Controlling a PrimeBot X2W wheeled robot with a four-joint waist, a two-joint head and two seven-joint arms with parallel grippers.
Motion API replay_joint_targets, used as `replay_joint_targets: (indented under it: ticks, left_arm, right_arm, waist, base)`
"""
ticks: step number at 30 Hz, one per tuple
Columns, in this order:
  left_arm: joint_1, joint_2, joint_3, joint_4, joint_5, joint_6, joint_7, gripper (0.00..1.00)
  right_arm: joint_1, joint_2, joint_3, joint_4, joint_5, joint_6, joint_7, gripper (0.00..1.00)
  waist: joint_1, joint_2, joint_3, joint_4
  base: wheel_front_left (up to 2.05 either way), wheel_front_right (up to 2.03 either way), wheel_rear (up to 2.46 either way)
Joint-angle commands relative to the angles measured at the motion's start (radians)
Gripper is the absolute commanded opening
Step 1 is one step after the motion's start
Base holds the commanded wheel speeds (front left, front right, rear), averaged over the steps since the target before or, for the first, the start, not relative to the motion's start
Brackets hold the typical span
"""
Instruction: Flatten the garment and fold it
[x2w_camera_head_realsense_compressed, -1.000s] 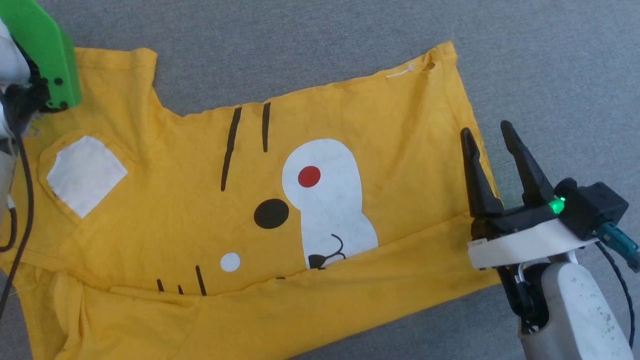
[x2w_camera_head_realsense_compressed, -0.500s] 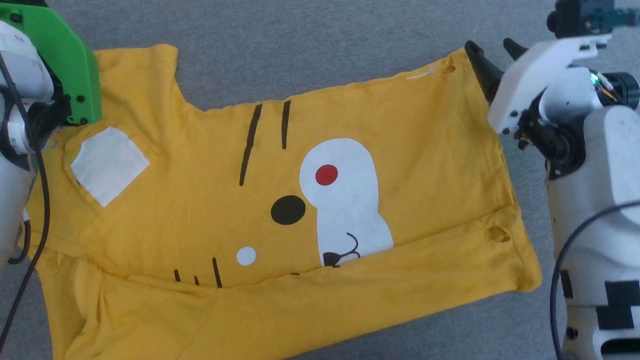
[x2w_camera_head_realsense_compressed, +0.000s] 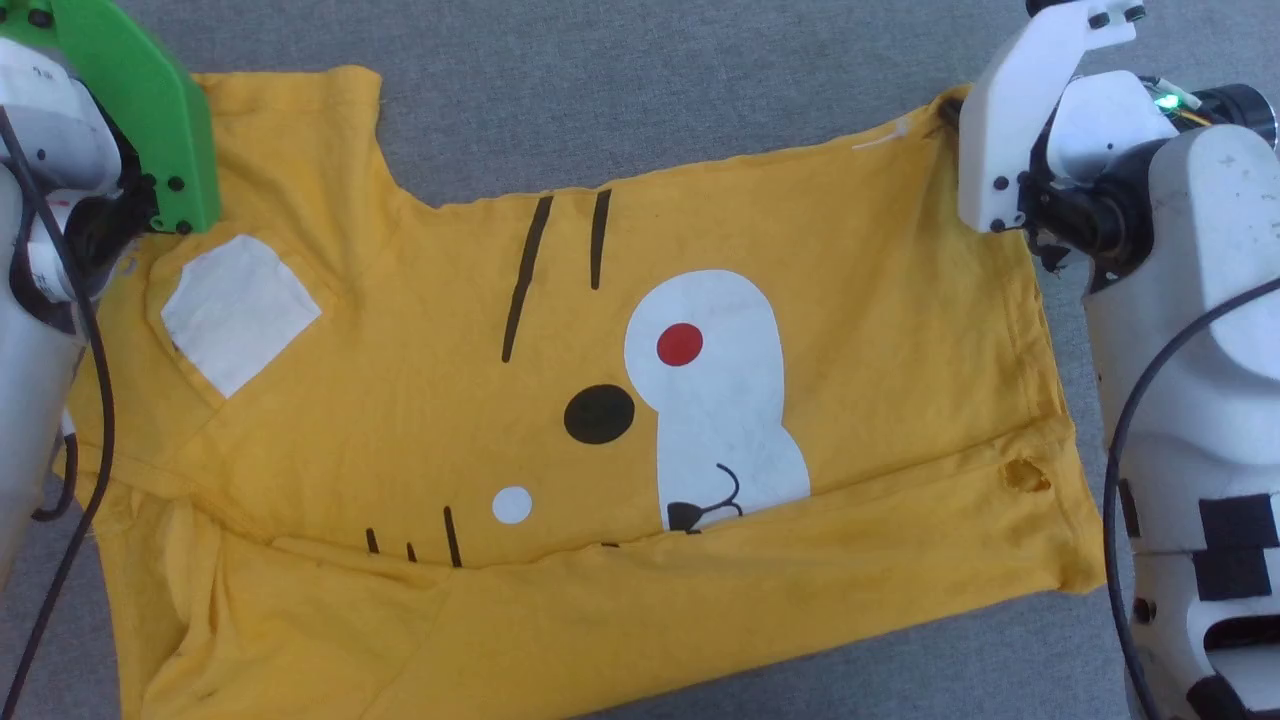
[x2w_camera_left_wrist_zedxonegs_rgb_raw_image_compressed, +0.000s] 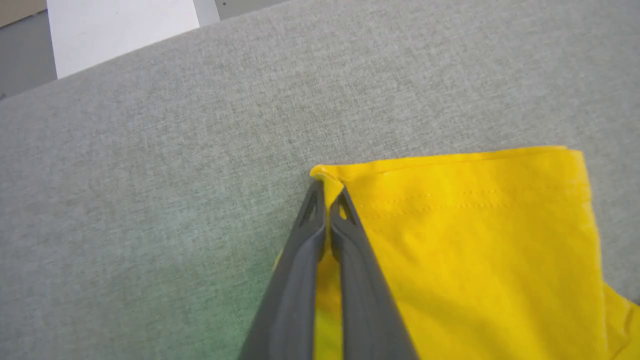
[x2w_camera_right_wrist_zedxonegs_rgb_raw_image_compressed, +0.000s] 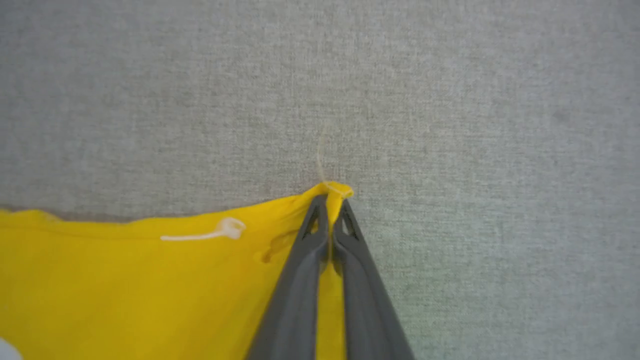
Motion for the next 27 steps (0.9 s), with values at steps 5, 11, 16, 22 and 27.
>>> replay_joint_targets:
  ticks: [5,11,16,22,27]
  left_arm:
    - [0.048,-0.014,0.013,0.006,0.034,-0.049,-0.243,0.00]
    - [0.181,-0.052,0.045,-0.005,0.024,-0.074,-0.510,0.00]
    - [0.355,-0.075,0.081,-0.079,-0.020,-0.078,-0.675,0.00]
    - [0.590,-0.071,0.123,-0.199,-0.070,-0.022,-0.750,0.00]
    - [0.785,-0.059,0.155,-0.297,-0.128,0.023,-0.756,0.00]
  right_arm:
    - [0.093,-0.017,0.026,-0.050,0.015,-0.002,-0.196,0.00]
    - [0.234,-0.074,0.115,-0.117,0.092,-0.002,-0.466,0.00]
    - [0.368,-0.143,0.163,-0.170,0.157,-0.002,-0.655,0.00]
    - [0.518,-0.210,0.179,-0.217,0.208,-0.002,-0.767,0.00]
    - [0.630,-0.237,0.143,-0.230,0.229,-0.002,-0.754,0.00]
  waist:
    - [0.0000,0.0000,-0.059,0.025]
    - [0.0000,0.0000,-0.164,0.061]
    - [0.0000,0.0000,-0.268,0.092]
    - [0.0000,0.0000,-0.367,0.125]
    - [0.0000,0.0000,-0.417,0.147]
  base:
    - [0.00,0.00,0.00]
    - [0.00,0.00,0.00]
    - [0.00,0.00,0.00]
    - [0.00,0.00,0.00]
    - [0.00,0.00,0.00]
